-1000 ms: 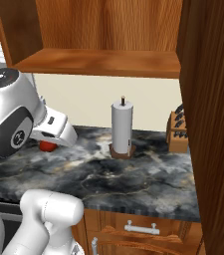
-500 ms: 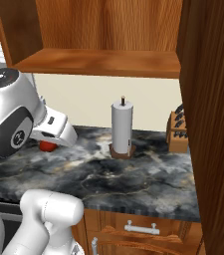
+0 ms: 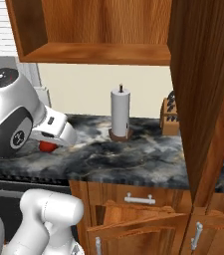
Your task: Pick the bell peppers from the cabinet and place them in one bowl. Pick the corn from the sink and place it in the other bowl.
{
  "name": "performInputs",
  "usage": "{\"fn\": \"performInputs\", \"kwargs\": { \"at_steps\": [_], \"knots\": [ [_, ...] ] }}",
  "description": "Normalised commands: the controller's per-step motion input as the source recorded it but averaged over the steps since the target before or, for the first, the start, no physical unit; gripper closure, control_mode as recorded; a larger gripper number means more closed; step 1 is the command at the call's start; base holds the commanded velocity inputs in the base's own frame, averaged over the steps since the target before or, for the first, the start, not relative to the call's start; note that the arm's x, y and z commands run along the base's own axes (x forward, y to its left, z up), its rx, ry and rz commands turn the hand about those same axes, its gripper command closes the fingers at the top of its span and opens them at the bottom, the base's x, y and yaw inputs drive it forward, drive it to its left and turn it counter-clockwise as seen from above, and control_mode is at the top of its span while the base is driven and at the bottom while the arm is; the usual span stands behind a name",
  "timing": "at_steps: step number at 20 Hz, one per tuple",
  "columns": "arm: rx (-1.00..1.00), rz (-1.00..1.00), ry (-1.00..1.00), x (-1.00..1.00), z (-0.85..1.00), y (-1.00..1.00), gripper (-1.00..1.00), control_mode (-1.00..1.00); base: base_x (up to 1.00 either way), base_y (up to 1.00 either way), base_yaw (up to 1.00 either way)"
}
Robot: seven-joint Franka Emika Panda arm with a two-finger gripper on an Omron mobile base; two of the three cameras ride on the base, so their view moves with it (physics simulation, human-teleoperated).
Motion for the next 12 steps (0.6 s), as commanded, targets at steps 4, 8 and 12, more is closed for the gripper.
{"fn": "performInputs", "kwargs": {
  "at_steps": [4, 8, 12],
  "knots": [
    [0.00, 0.00, 0.00, 0.00, 0.00, 0.00, 1.00, 1.00, -0.17, 1.00, 0.02],
    [0.00, 0.00, 0.00, 0.00, 0.00, 0.00, 1.00, 1.00, 0.00, 1.00, 0.20],
    [0.00, 0.00, 0.00, 0.00, 0.00, 0.00, 1.00, 1.00, 0.07, 0.95, 0.23]
  ]
}}
